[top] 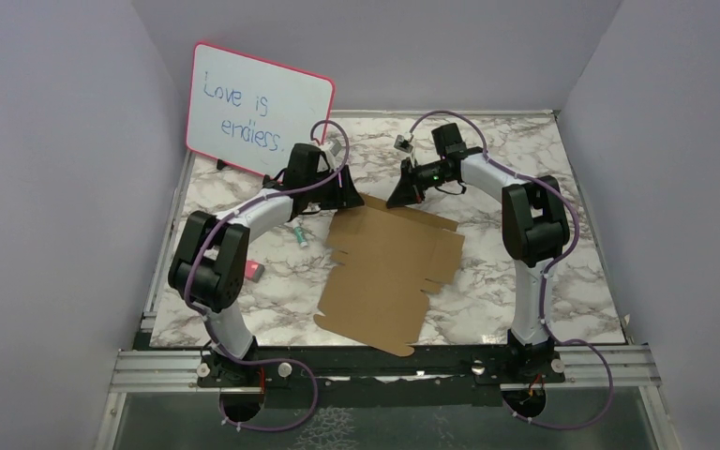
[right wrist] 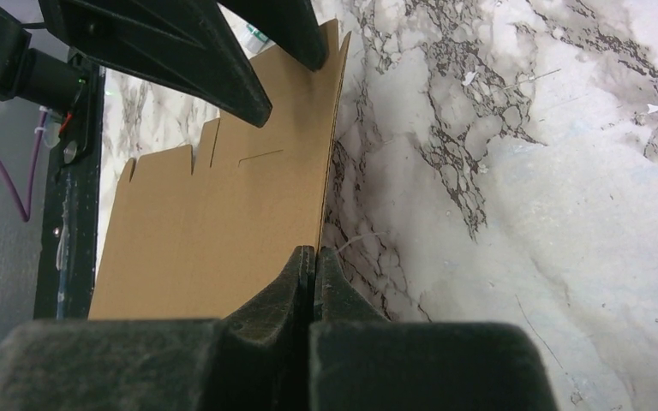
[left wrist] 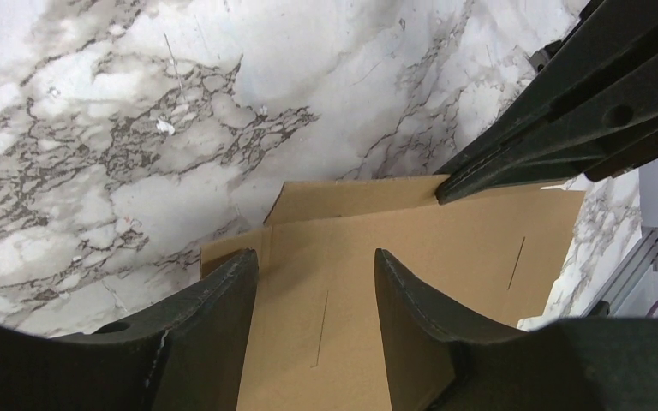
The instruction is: Fold the paper box
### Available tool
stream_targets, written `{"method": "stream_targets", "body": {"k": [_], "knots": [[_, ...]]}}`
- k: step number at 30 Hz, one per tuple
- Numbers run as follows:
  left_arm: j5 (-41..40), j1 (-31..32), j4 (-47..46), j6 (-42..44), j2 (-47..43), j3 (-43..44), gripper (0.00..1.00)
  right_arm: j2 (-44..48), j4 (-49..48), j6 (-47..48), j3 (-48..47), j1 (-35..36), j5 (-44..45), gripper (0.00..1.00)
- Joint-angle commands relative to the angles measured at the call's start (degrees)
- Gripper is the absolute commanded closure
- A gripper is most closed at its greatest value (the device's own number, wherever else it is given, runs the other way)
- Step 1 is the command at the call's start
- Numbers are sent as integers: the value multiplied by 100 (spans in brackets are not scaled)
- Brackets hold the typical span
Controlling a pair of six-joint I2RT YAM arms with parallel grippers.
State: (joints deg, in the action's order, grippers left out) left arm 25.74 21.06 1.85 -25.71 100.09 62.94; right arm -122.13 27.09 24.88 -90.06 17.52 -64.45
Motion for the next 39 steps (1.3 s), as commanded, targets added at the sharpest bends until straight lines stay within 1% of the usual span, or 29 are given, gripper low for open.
{"method": "stream_targets", "body": {"k": [1,9,15,18,24,28,35,39], "knots": [[-181,-62,-158,107,136,303,46,286,-104,28,37,24,-463,99],[-99,-120,-158,227,206,417,45,287,-99,34,34,24,-515,99],[122,-119,-158,251,363,540,48,309,-115,11,37,25,-531,99],[247,-120,-158,251,367,579,54,312,-162,-17,57,34,-478,99],[341,-120,-158,294,183,537,72,315,-355,-198,125,29,-291,99],[447,-111,-158,295,86,527,77,338,-470,-323,163,35,-113,99],[569,-75,-290,464,2,579,78,325,-526,-389,172,103,171,99],[603,-75,-200,655,1,600,75,355,-657,-453,232,107,137,99]]}}
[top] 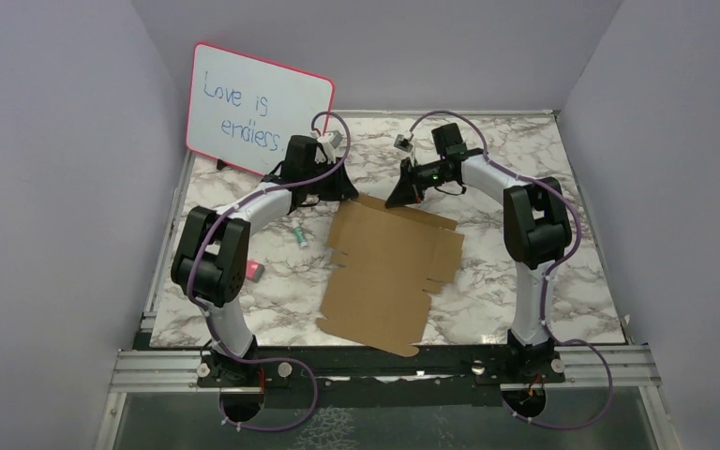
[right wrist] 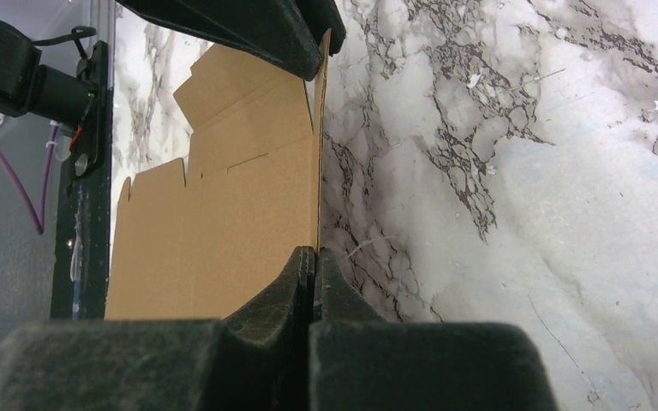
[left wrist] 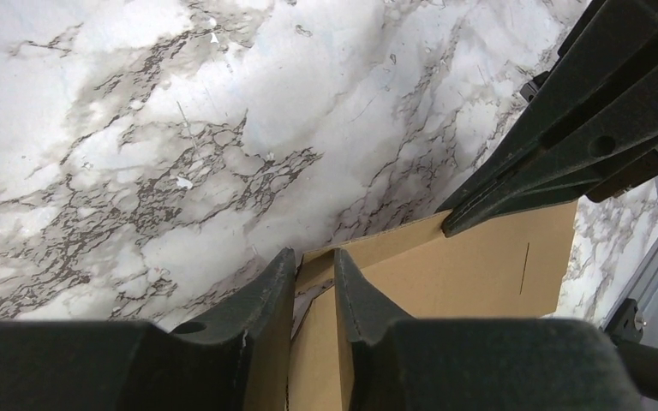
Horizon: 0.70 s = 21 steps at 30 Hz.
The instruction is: Fold the paper box
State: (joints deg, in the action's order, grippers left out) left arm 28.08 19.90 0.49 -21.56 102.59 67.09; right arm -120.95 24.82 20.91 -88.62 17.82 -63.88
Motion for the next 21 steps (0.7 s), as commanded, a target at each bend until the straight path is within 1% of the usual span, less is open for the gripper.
{"method": "stream_targets", "body": {"k": [1,3,7,11,14,18,21], "knots": [[333,41,42,317,-248,213,75,244,-440,-67,90,73,97,99],[328,25,195,470,-256,268,70,263,-481,-91,106,75,92,99],[506,-31,483,862,-240,462,58,308,-455,-29,104,78,-52,99],[615,-101,927,1384,-181,736,51,334,-369,107,100,74,-166,99],[788,-141,1236,1732,-116,897,47,364,-339,166,103,73,-225,99],[1033,-160,1652,2120,54,1102,46,383,-344,192,110,72,-283,99],[1278,-166,1720,2340,139,1129,46,414,-359,201,143,74,-319,99]]}}
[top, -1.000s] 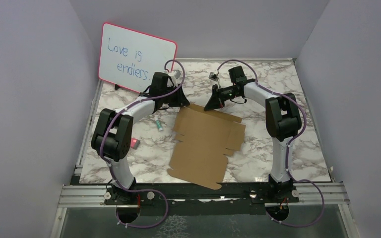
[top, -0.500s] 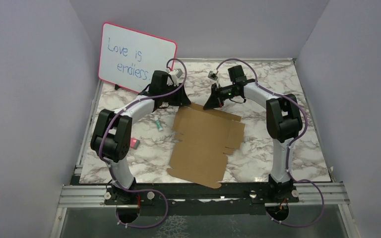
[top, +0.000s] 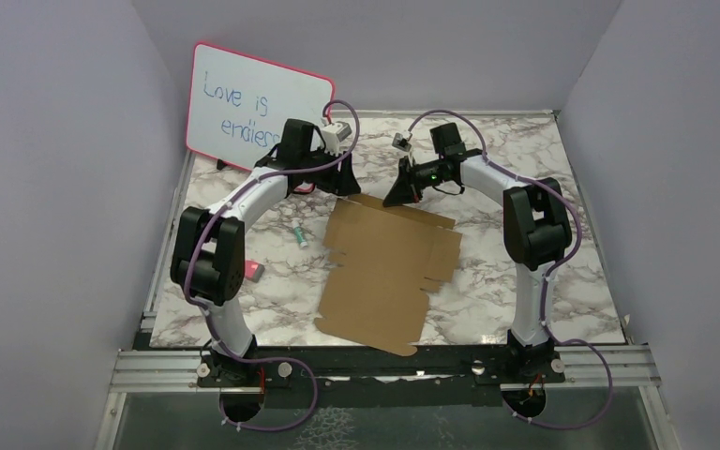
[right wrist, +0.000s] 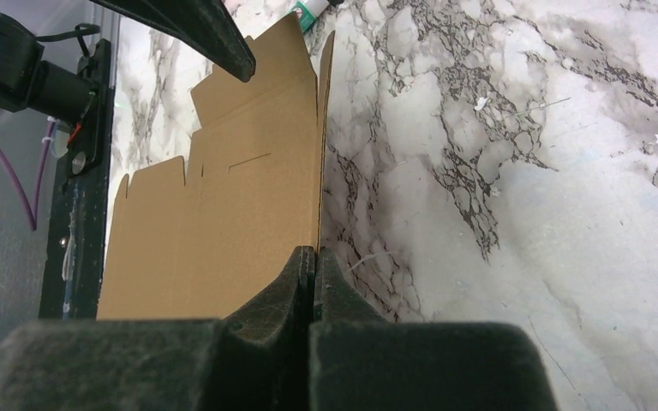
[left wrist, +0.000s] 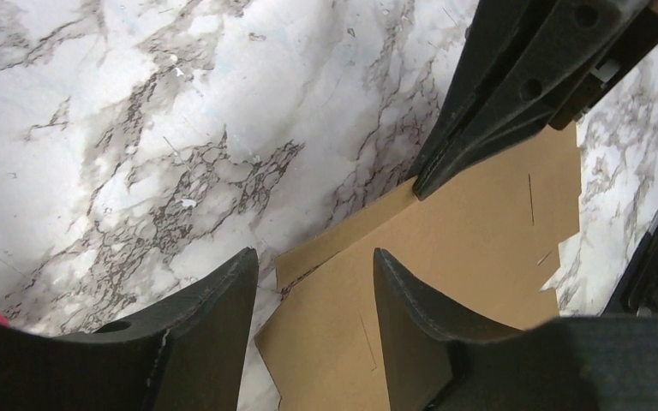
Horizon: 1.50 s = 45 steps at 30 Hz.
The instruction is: Fold the paper box
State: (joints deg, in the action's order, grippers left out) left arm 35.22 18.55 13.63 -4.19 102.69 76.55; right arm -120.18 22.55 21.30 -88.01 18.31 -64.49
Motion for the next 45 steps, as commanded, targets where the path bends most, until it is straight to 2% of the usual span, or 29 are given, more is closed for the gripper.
{"method": "stream_targets", "body": {"k": [1,10,15,25,33,45], "knots": [[651,-33,428,644,162,203,46,344,-129,174,86,24,-285,99],[1226,-31,573,957,514,510,50,367,-163,177,117,42,-354,99],[1145,-28,607,981,483,536,66,371,-205,136,141,48,-251,99],[848,25,623,894,306,510,86,301,-314,-44,179,81,168,99],[-83,262,670,652,154,565,90,241,-497,-299,222,121,717,99],[-2320,974,835,-70,-221,457,90,235,-923,-863,264,151,1335,99]]}}
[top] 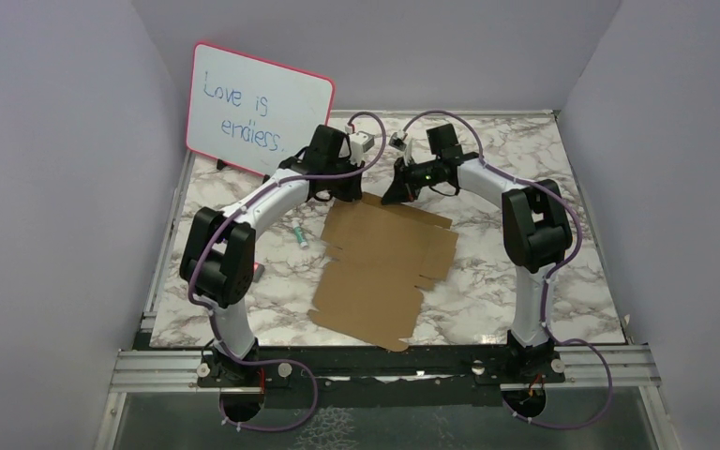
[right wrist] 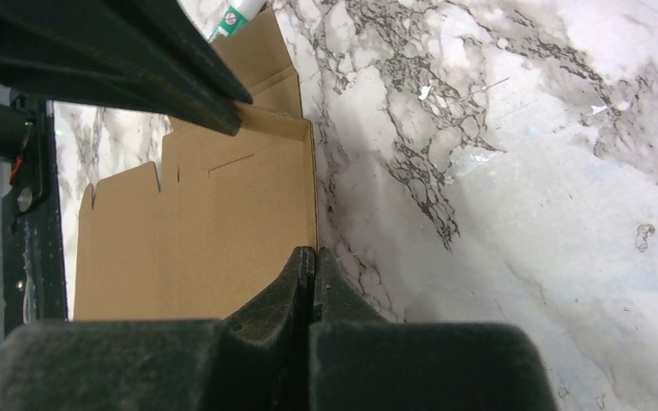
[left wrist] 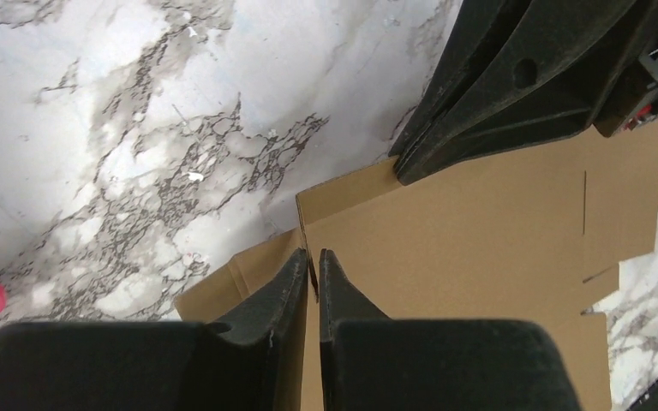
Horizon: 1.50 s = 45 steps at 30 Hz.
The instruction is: Fold the paper box
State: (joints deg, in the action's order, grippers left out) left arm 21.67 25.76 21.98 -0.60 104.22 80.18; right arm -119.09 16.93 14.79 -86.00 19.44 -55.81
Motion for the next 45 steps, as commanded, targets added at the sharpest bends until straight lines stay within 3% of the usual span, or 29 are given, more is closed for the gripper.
{"method": "stream_targets", "body": {"k": [1,12,20,26,33,39,45], "knots": [[-1075,321,0,-487,-393,77,90,130,-388,-244,65,34,492,99],[-1400,702,-194,-929,-212,41,89,224,-587,-390,176,49,608,99],[-2001,601,8,-741,-718,-109,84,344,-607,-323,284,42,658,99],[-1686,93,-63,-951,-1673,-1293,71,552,-779,-336,551,44,595,99],[-535,-562,-751,-1726,-2622,-2959,62,714,-968,-437,699,42,488,99],[24,-675,-1709,-2511,-2846,-3910,55,807,-1026,-433,793,43,406,99],[95,-678,-2472,-2938,-2725,-4447,48,857,-1071,-424,847,43,306,99]]}}
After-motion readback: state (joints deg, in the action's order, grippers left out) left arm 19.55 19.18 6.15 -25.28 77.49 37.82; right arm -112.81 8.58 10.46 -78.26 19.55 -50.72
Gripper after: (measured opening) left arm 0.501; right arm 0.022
